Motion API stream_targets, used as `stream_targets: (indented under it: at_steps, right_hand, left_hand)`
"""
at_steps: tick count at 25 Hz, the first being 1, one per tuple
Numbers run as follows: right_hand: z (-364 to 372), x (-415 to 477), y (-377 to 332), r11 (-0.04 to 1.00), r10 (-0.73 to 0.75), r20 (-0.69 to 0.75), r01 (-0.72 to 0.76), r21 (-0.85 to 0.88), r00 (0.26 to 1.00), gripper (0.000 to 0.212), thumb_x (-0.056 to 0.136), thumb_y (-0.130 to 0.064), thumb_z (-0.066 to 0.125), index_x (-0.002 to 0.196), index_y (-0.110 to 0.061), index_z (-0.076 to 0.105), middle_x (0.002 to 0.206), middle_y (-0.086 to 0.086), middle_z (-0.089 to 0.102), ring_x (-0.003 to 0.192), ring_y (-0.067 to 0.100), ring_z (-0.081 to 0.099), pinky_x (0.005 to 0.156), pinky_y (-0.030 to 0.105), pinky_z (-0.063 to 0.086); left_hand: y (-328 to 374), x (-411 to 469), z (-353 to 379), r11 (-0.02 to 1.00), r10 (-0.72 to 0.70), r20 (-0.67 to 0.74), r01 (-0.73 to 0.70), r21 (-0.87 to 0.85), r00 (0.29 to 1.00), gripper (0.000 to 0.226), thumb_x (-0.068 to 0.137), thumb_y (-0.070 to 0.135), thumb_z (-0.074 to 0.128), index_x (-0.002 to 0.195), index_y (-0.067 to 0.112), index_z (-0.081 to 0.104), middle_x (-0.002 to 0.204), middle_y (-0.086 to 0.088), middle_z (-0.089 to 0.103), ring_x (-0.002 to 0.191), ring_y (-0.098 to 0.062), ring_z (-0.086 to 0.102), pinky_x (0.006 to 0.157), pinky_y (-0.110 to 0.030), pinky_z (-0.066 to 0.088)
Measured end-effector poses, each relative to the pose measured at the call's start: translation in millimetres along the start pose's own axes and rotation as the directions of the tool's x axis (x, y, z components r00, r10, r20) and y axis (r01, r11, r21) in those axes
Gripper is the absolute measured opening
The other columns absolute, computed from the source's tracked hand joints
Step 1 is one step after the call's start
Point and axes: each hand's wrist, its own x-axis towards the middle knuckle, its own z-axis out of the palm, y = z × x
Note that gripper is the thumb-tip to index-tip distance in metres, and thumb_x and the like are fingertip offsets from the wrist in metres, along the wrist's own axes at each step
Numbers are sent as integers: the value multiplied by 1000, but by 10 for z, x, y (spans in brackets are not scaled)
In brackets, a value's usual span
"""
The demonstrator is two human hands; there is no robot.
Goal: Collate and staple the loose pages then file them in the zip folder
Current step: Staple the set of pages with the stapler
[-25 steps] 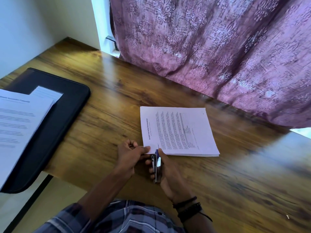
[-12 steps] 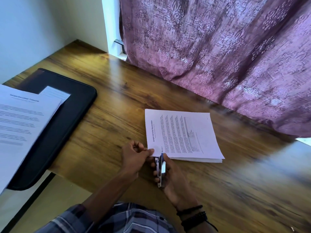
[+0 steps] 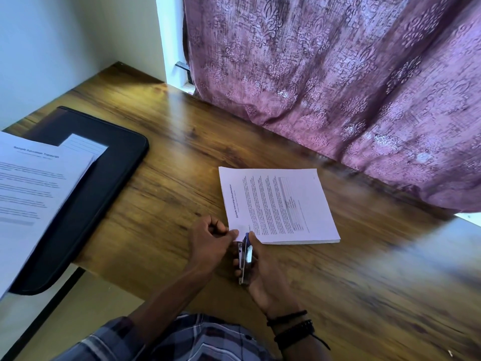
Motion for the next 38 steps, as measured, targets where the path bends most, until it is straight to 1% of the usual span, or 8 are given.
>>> stream_targets:
  at_steps: [11,17,20,22,24,29,34,38]
  right_hand:
    - [83,119,-61,900,-109,69,69,431,992,42,95,-20,62,135,-10,57,124,16,66,103,25,66,88,37,58]
    - [135,201,31,918,-261,8,245,312,965,84,65,-49,86,134,-12,54,138,17,57,125,31,57,111,50,40]
    - [136,211,45,903,-293,-32,288,318,956,40,87,-27,69,124,-19,58,139,14,58,126,26,56,113,49,37]
    - [143,204,29,892,-263,-35,257,372,964,57,75,-35,82,124,-19,58,132,10,63,127,25,55,115,49,35]
    - [148,173,-2,871,-204,-30,195,451,979,45,87,-27,72,128,-15,57,126,10,65,127,27,54,112,46,38]
    - [100,200,47,926,-149,-120,181,331,982,30,98,-18,54,127,-12,63,118,9,72,109,24,68,96,42,52]
    - [-1,126,-38,990,-131,-74,134,37,989,33,94,-46,55,116,-23,66,90,7,71,67,15,61,58,29,51]
    - [-116,-12,4,969,-139,-172,98,-225,975,45,91,-56,56,107,-16,71,75,3,65,59,12,52,48,23,40]
  left_hand:
    - [51,-95,-4,986,-70,106,85,-143,992,31,68,0,84,79,2,55,76,-21,65,67,-27,71,59,-35,60]
    - [8,-106,5,965,-161,173,191,-178,972,41,74,33,81,102,10,62,87,-8,74,75,-15,73,62,-23,56]
    - [74,-108,21,971,-144,213,179,-160,966,40,75,47,75,97,14,71,90,3,76,79,-5,72,68,-19,56]
    - [147,-110,22,972,-169,251,202,-116,953,31,80,47,72,77,16,71,70,9,73,63,4,67,54,-9,47]
    - [123,-97,50,977,-175,260,201,-74,950,31,80,42,74,62,19,65,52,12,65,49,4,61,45,-8,41]
    - [92,-103,174,987,-137,205,152,-60,969,23,79,32,78,89,11,76,74,7,74,63,-2,70,51,-13,49]
    - [146,32,75,918,-340,325,386,-88,882,43,84,57,64,85,15,75,78,-6,76,64,-20,71,61,-31,59]
    - [63,81,131,950,-272,257,301,-80,927,14,84,20,75,91,9,72,90,-7,76,76,-18,72,67,-30,60]
